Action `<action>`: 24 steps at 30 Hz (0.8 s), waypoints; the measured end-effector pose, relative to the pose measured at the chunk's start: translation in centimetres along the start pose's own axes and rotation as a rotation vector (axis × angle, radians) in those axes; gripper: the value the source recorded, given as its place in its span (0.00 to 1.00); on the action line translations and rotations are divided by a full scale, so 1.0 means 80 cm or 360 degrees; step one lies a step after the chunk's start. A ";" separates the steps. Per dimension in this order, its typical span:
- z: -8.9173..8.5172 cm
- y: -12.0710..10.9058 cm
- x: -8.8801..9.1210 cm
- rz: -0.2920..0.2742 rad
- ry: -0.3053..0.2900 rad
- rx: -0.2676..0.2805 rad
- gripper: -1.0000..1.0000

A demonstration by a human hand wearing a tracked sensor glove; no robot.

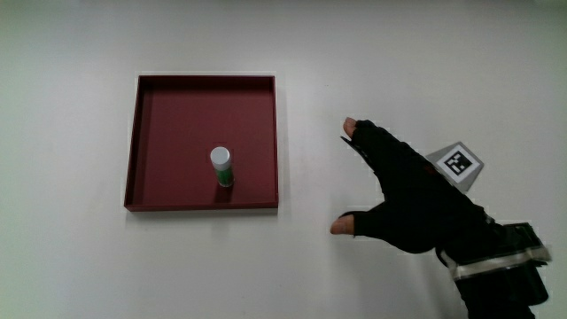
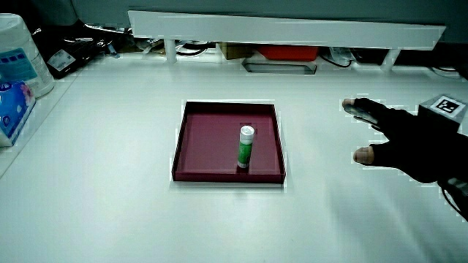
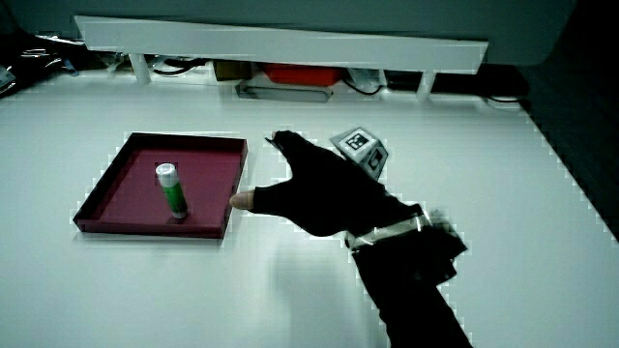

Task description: Pick glue stick

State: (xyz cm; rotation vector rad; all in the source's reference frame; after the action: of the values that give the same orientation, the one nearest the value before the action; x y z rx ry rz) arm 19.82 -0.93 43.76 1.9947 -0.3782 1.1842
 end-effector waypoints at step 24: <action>-0.079 0.125 -0.010 0.0051 0.0213 -0.0166 0.50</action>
State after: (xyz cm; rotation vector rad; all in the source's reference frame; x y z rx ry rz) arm 9.63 -2.95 49.41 1.8157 -0.3968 1.2840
